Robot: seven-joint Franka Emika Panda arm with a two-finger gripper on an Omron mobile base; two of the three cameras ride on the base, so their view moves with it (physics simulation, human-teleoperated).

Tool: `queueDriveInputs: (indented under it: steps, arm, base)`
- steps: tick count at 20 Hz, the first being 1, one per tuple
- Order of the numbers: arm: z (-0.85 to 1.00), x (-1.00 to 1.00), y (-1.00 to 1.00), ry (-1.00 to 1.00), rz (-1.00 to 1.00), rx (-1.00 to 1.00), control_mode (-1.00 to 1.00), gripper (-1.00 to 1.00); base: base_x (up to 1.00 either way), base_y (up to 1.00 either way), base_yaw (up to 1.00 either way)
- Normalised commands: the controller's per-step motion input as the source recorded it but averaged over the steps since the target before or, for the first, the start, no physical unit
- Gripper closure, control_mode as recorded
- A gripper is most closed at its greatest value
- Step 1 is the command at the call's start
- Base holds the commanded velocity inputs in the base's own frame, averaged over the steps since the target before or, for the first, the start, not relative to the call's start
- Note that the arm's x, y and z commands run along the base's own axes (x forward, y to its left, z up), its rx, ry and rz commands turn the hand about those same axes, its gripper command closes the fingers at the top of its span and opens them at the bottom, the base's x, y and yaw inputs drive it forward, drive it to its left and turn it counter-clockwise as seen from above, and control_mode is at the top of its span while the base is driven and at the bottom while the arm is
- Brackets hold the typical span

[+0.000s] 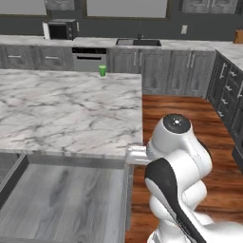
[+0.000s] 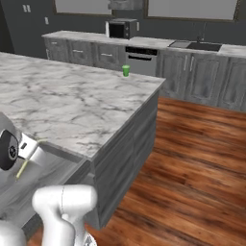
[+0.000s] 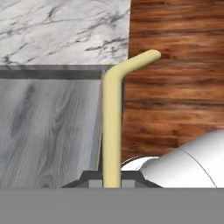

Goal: Pick up the straw from the left drawer and put it inside the smoothie cup.

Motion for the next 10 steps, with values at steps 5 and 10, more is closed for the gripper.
queueDriveInputs:
  steps: [5, 10]
  arm:
    - [0.0, 0.0, 0.0, 0.0, 0.0, 0.0, 1.0, 1.0]
    - [0.0, 0.0, 0.0, 0.0, 0.0, 0.0, 1.0, 1.0]
  base:
    - [-0.06, -1.0, -0.56]
    - [0.58, -0.83, -0.35]
